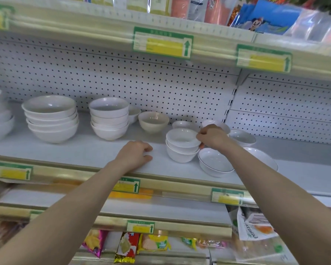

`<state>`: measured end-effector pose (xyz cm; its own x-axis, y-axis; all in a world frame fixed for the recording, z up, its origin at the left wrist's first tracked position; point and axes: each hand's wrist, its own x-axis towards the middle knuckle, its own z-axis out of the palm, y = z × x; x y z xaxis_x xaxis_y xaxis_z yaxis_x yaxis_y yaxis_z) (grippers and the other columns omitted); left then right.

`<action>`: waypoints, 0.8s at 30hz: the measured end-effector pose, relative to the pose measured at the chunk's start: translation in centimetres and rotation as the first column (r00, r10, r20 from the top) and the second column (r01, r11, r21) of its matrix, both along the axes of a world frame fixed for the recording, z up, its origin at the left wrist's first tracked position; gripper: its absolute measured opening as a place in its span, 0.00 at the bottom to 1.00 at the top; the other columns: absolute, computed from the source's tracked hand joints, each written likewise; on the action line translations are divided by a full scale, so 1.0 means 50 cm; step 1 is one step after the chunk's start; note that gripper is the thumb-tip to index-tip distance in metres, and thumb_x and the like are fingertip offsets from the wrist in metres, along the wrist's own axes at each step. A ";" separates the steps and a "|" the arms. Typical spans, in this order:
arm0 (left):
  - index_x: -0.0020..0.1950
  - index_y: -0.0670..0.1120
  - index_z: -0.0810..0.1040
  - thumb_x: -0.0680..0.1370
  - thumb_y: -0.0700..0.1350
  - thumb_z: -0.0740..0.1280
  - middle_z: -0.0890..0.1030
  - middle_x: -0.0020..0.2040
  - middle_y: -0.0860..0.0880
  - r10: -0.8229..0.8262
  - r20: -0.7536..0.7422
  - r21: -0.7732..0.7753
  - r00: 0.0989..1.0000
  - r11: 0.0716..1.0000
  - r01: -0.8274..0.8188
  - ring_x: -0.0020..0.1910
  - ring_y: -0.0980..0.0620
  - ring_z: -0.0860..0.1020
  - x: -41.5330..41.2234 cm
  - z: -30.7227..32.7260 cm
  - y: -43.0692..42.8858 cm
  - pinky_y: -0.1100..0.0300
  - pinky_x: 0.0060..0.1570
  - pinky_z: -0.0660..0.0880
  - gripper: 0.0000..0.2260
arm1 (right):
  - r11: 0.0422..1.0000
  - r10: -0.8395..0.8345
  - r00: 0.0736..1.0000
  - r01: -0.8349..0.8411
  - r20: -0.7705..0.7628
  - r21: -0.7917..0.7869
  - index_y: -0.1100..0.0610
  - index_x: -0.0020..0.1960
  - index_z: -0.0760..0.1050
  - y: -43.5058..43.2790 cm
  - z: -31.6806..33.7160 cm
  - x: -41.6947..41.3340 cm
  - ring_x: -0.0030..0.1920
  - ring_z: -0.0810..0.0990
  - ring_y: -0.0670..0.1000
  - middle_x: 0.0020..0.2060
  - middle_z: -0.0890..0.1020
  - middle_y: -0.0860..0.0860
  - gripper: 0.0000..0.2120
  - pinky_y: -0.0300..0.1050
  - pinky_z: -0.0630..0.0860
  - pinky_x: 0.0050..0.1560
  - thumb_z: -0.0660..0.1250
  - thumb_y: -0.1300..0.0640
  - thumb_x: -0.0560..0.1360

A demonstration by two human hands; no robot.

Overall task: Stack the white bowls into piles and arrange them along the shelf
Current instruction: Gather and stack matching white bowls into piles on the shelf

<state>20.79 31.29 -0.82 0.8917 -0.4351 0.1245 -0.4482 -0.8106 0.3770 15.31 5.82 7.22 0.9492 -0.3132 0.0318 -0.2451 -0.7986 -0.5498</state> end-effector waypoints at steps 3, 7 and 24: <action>0.71 0.50 0.73 0.76 0.53 0.70 0.77 0.66 0.50 -0.015 -0.017 -0.019 1.000 1.000 0.015 0.64 0.49 0.74 -0.004 0.005 -0.012 0.58 0.63 0.69 0.24 | 0.999 0.035 0.999 -0.035 0.016 -0.002 0.59 0.56 0.79 0.001 0.001 -0.005 0.46 0.85 0.52 0.43 0.86 0.57 0.12 0.45 0.77 0.57 0.60 0.58 0.78; 0.74 0.49 0.69 0.71 0.57 0.73 0.75 0.67 0.51 -0.044 -0.106 -0.138 0.993 0.990 0.029 0.65 0.50 0.73 -0.013 0.004 -0.040 0.57 0.64 0.69 0.33 | 0.997 0.036 0.999 -0.038 -0.038 -0.061 0.62 0.54 0.78 0.001 0.005 -0.009 0.56 0.79 0.57 0.47 0.85 0.57 0.16 0.47 0.75 0.57 0.55 0.54 0.80; 0.51 0.49 0.81 0.60 0.72 0.67 0.84 0.49 0.53 -0.077 -0.057 -0.218 0.995 0.974 0.063 0.50 0.51 0.80 -0.020 -0.008 -0.104 0.53 0.50 0.76 0.32 | 0.992 0.069 0.990 -0.081 -0.125 -0.095 0.61 0.38 0.72 -0.012 0.004 0.024 0.46 0.76 0.58 0.48 0.83 0.62 0.08 0.45 0.70 0.42 0.59 0.63 0.75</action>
<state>19.80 26.10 -1.20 0.8690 -0.4664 0.1651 -0.4701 -0.6744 0.5694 16.52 5.23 7.41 0.9687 -0.2417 -0.0572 -0.2420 -0.8663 -0.4370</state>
